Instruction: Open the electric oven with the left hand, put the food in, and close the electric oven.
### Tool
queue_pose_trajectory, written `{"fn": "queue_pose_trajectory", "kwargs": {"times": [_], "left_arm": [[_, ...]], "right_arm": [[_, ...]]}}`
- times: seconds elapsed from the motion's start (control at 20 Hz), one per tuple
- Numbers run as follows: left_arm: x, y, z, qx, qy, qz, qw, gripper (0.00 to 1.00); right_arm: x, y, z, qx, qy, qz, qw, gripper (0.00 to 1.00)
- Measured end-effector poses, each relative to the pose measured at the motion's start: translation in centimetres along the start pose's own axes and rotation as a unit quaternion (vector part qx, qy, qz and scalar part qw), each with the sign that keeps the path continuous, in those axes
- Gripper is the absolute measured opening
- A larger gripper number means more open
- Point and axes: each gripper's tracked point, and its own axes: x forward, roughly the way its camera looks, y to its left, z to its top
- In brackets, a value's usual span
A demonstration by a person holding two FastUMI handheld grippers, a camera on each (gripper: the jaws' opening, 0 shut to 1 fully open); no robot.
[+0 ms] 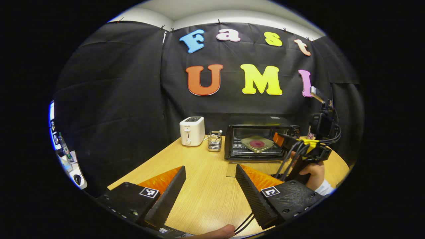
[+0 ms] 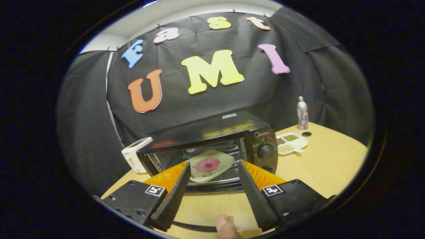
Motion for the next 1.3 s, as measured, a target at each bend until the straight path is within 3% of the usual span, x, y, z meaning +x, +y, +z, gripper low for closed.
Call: {"fn": "queue_pose_trajectory", "kwargs": {"times": [0.15,0.45,0.85,1.0,1.05,1.3], "left_arm": [[1.5,-0.6,-0.9,-0.003,0.019,-0.005,1.0,0.96],[4.6,-3.3,-3.6,-0.003,0.061,-0.025,0.998,0.96],[7.8,-12.6,-10.3,0.009,0.149,-0.111,0.983,0.96],[9.2,-14.9,-12.3,0.033,0.165,-0.126,0.978,1.0],[9.7,-15.2,-12.8,0.038,0.17,-0.123,0.977,0.96],[11.1,-17.2,-14.1,0.037,0.192,-0.133,0.972,0.96]], "right_arm": [[-2.8,-1.3,2.6,-0.027,-0.021,0.003,0.999,0.96],[-8.6,-4.4,9.5,-0.088,-0.074,0.0,0.993,0.96],[-16.7,-11.4,17.0,-0.078,-0.121,-0.014,0.989,0.96],[-18.2,-13.9,18.6,-0.082,-0.139,-0.033,0.986,0.96],[-18.5,-14.7,18.7,-0.084,-0.138,-0.043,0.986,0.96],[-19.2,-17.8,18.8,-0.088,-0.142,-0.06,0.984,0.96]]}}
